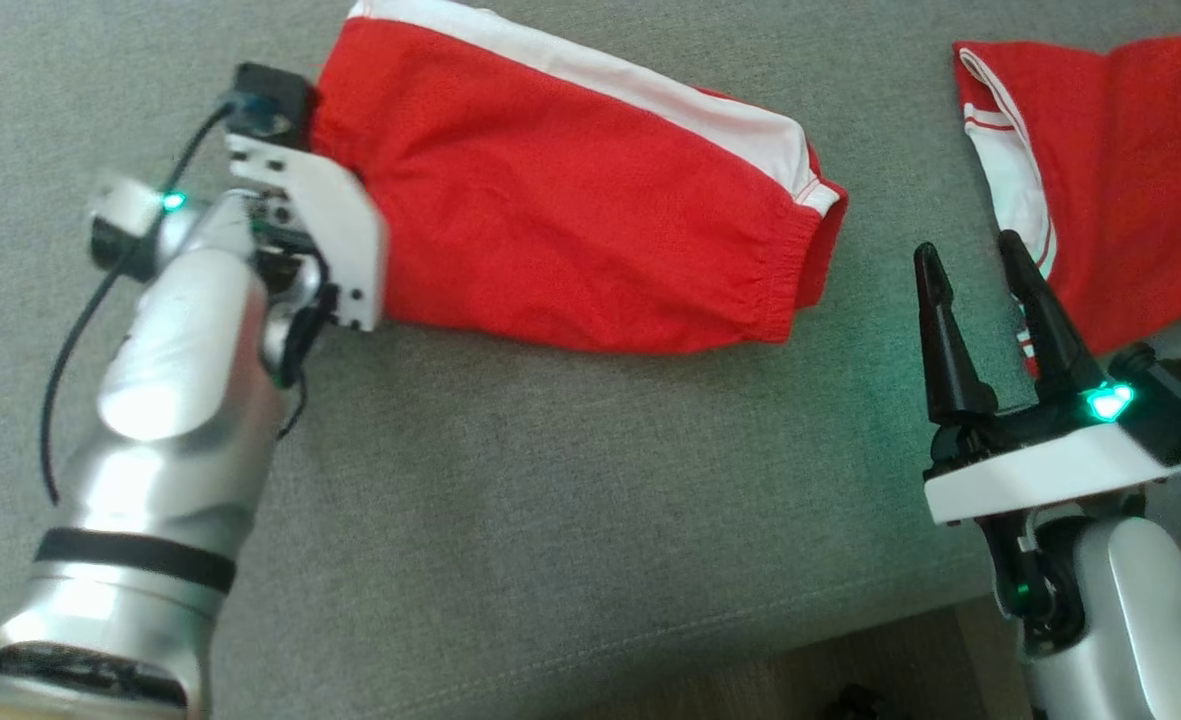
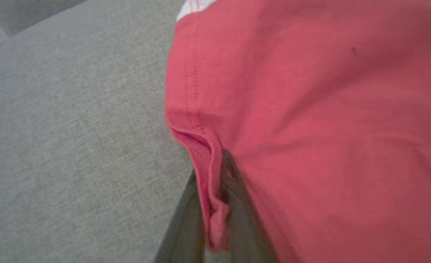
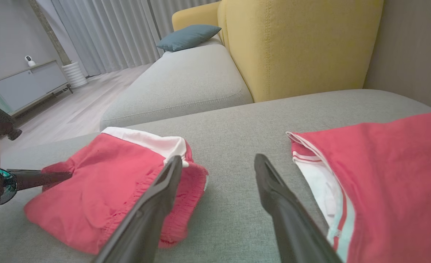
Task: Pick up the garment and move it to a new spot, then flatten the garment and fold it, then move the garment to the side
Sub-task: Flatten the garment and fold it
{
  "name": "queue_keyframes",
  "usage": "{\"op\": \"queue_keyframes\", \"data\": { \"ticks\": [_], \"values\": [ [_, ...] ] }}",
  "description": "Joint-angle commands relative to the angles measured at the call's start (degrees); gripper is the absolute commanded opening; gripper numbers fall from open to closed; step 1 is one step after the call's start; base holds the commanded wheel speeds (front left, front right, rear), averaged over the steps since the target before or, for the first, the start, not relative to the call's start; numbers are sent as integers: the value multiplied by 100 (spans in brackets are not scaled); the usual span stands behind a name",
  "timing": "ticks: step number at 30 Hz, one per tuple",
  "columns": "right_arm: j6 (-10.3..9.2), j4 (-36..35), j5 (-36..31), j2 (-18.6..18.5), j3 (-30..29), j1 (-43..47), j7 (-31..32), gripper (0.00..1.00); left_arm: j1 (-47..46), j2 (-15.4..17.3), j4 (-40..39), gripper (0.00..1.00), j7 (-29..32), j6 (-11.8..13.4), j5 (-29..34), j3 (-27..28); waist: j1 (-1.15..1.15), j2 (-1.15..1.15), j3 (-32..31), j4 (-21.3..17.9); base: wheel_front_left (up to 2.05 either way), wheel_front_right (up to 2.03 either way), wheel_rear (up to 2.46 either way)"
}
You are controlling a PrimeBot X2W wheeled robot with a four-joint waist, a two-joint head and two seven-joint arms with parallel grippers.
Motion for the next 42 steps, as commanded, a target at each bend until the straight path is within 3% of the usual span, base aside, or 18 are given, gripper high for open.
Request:
{"op": "queue_keyframes", "data": {
  "ticks": [1,9,23,24,25,29,36,42],
  "values": [
    [10,-180,35,29,107,-20,-16,100,116,130,58,0,128,2,-8,35,0,0,-8,15,0,0,0],
    [10,-225,-22,-3,59,42,35,100,549,113,-502,0,-257,228,-115,95,0,0,-199,207,0,0,0],
    [10,-463,-192,-146,-121,406,401,100,2958,283,-3033,0,-271,916,-639,467,0,0,-673,683,0,0,0],
    [10,-470,-216,-152,-130,415,424,100,3034,271,-3104,40,-313,950,-647,475,0,0,-690,691,0,0,0],
    [10,-468,-232,-153,-146,426,443,100,3102,243,-3160,100,-376,985,-664,488,0,0,-714,702,0,0,0],
    [10,-480,-327,-157,-215,426,501,100,3278,145,-3358,100,-1007,1180,-559,547,0,0,-793,724,0,0,0],
    [10,-635,-574,-198,-312,386,643,100,3442,78,-3668,100,-2792,1481,-215,717,0,0,-929,775,0,0,0],
    [10,-762,-691,-204,-342,440,777,100,3599,192,-3842,100,-3415,1549,-22,745,0,0,-1037,815,0,0,0]
  ]
}}
